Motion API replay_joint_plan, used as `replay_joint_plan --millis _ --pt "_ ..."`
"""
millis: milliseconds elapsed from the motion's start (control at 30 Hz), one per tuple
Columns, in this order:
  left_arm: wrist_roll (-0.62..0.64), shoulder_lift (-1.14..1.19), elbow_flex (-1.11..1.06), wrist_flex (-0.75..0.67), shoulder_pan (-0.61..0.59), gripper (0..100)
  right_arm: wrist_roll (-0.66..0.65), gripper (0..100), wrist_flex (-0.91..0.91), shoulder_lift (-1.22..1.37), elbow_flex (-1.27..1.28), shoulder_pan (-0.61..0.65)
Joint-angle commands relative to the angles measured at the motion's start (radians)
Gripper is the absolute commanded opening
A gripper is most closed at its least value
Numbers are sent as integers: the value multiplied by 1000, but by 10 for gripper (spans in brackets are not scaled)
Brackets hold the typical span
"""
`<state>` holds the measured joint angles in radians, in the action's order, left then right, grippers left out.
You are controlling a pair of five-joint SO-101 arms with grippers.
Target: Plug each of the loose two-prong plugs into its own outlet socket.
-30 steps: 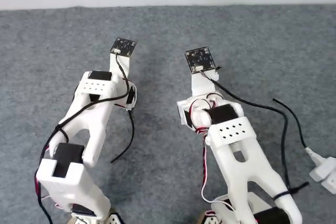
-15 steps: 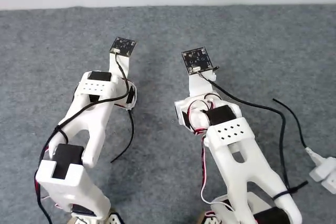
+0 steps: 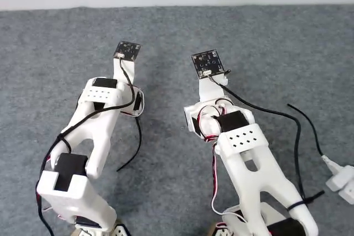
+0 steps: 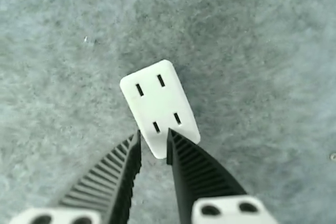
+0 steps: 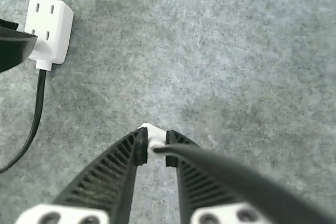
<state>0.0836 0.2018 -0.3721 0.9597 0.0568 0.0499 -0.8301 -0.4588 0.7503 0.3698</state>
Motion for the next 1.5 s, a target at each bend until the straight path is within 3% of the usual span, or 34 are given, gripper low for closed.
replay_joint_plan --millis 0,300,467,667,867,1200,1467 --pt "52 -43 -16 -15 -11 80 9 8 94 -5 14 22" --pt "55 -43 -18 -44 -91 80 3 8 449 2 98 211" --pt "55 -43 -16 -44 -97 80 -20 8 570 125 68 248" --pt "55 -44 -10 -44 -114 81 -44 8 570 268 -48 249" --pt "55 -135 -27 -52 -112 80 -43 8 440 153 -52 202" --pt "-18 -252 -208 -239 140 80 -41 8 371 -51 64 64" --pt "-20 -127 -128 -238 112 80 -44 8 371 -51 64 58"
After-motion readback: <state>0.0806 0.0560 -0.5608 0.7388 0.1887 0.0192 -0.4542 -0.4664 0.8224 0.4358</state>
